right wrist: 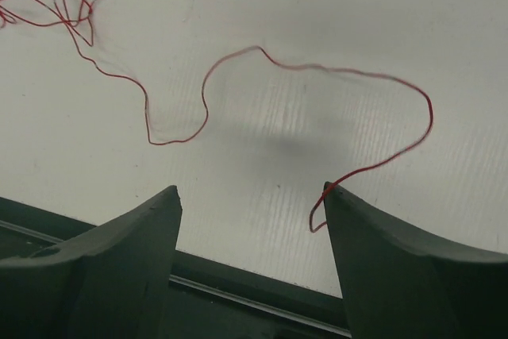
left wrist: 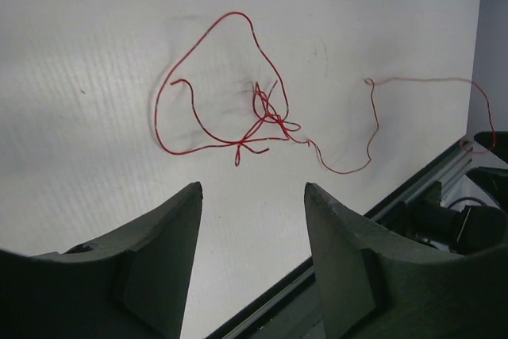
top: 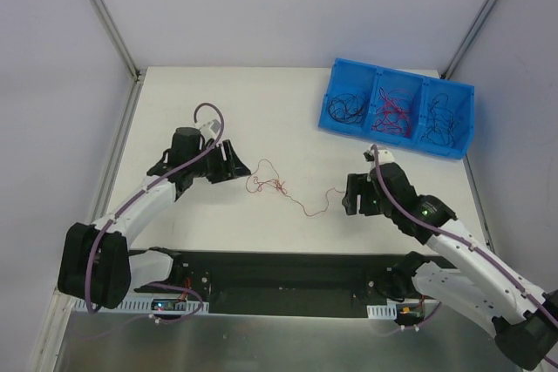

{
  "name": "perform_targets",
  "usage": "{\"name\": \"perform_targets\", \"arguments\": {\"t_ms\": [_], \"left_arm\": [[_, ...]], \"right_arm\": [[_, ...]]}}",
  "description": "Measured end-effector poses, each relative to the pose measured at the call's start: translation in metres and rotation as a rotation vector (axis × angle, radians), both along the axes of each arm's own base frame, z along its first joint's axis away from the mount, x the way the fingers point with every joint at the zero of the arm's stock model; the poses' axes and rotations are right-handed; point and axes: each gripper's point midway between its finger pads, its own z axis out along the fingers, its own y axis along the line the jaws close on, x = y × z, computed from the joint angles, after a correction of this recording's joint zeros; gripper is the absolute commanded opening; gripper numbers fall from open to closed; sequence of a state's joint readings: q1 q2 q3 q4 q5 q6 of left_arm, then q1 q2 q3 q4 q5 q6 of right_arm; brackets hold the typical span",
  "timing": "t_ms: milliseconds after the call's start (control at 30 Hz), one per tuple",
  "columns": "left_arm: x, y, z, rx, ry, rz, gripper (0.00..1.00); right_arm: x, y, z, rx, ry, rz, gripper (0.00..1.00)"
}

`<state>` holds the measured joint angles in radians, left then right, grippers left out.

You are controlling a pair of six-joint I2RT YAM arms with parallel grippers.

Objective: Untangle the cables

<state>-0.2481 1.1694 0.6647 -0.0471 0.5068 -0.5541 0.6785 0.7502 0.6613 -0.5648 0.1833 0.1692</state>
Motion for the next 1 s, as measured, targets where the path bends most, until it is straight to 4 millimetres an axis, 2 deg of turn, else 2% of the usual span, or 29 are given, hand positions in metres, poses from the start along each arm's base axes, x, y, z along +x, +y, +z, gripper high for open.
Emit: {"name": "perform_targets", "arguments": {"t_ms": [133, 267, 433, 500, 533, 667, 733, 833, 900, 1000], "left_arm": [[-0.013, -0.017, -0.015, 0.018, 0.045, -0.079, 0.52], [-0.022, -0.027, -0.021, 0.029, 0.061, -0.122, 0.50], [-0.019, -0.024, -0.010, 0.039, 0.012, -0.100, 0.57], [-0.018, -0.021, 0.000, 0.042, -0.026, -0.085, 0.60], [-0.018, -0.020, 0.006, 0.044, -0.049, -0.076, 0.61], [-0.018, -0.015, 0.019, 0.048, -0.101, -0.057, 0.61], [-0.018, -0.014, 0.018, 0.056, -0.100, -0.053, 0.61], [-0.021, -0.012, 0.014, 0.067, -0.084, -0.054, 0.62], [-0.021, -0.012, 0.014, 0.070, -0.084, -0.057, 0.62], [-0.021, -0.012, 0.014, 0.072, -0.087, -0.059, 0.63]], "right_arm": [[-0.001, 0.007, -0.004, -0.034, 0.072, 0.031, 0.86], [0.015, 0.022, 0.006, -0.058, 0.102, 0.057, 0.89], [0.045, 0.034, 0.021, -0.141, 0.135, 0.028, 0.89], [0.052, 0.038, 0.019, -0.169, 0.157, 0.024, 0.89], [0.051, 0.043, 0.015, -0.158, 0.182, 0.047, 0.92], [0.023, 0.078, 0.004, -0.023, 0.305, 0.200, 0.93], [0.004, 0.097, 0.001, 0.014, 0.336, 0.280, 0.93], [-0.022, 0.111, -0.007, -0.012, 0.377, 0.355, 0.93], [-0.030, 0.102, -0.019, -0.074, 0.399, 0.338, 0.94], [-0.032, 0.061, -0.040, -0.221, 0.424, 0.216, 0.95]]}}
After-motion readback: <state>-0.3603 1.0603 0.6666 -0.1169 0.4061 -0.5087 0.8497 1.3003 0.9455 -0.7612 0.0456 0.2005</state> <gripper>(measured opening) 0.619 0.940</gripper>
